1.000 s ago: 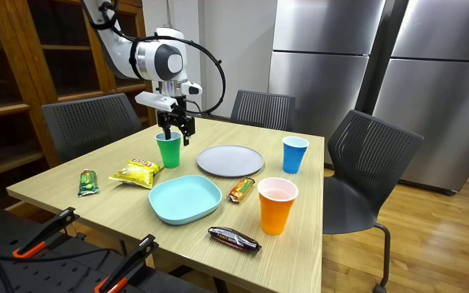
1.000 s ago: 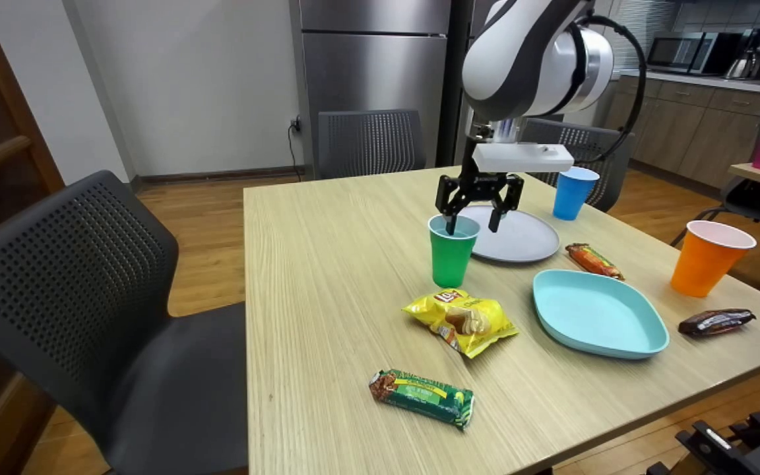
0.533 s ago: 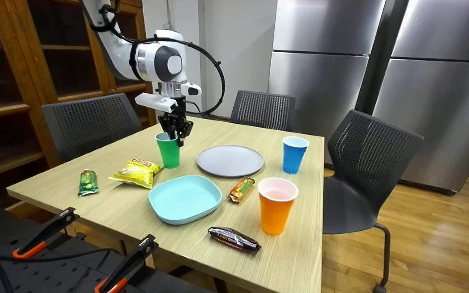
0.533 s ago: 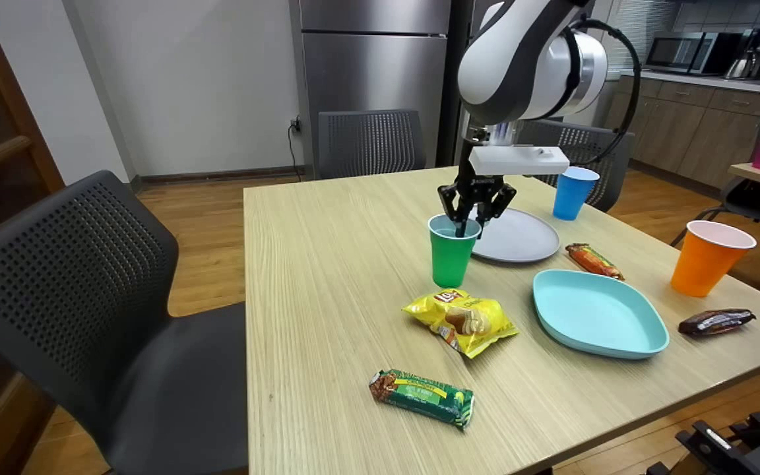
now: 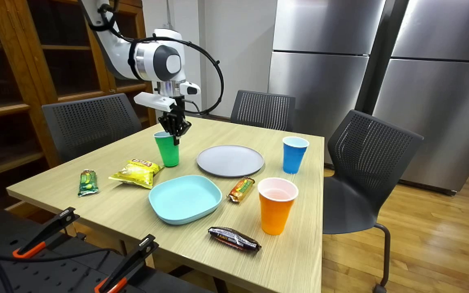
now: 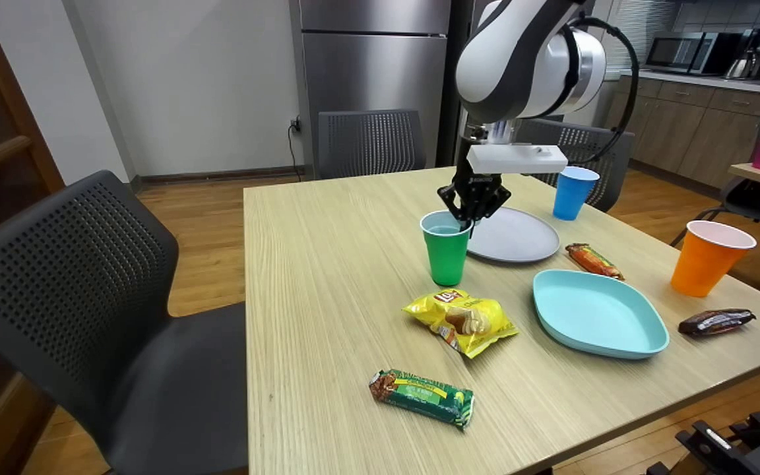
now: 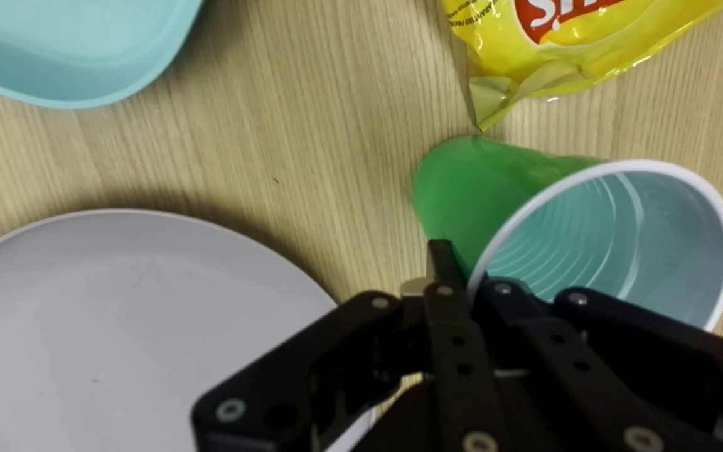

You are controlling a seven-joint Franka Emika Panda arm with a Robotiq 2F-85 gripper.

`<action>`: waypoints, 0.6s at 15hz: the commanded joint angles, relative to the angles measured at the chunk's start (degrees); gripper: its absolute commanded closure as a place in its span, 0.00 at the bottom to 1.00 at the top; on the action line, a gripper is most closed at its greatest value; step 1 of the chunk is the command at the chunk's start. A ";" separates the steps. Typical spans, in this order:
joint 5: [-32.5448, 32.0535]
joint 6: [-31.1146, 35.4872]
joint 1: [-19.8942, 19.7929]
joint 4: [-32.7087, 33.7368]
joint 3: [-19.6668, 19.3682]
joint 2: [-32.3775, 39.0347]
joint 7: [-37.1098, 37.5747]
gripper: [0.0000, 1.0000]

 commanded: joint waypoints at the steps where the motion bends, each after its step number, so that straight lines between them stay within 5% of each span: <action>1: 1.11 -0.09 -0.70 -1.43 0.74 -3.70 -1.14 0.99; 9: 8.24 -1.42 -5.37 1.52 1.84 -6.36 -2.45 0.99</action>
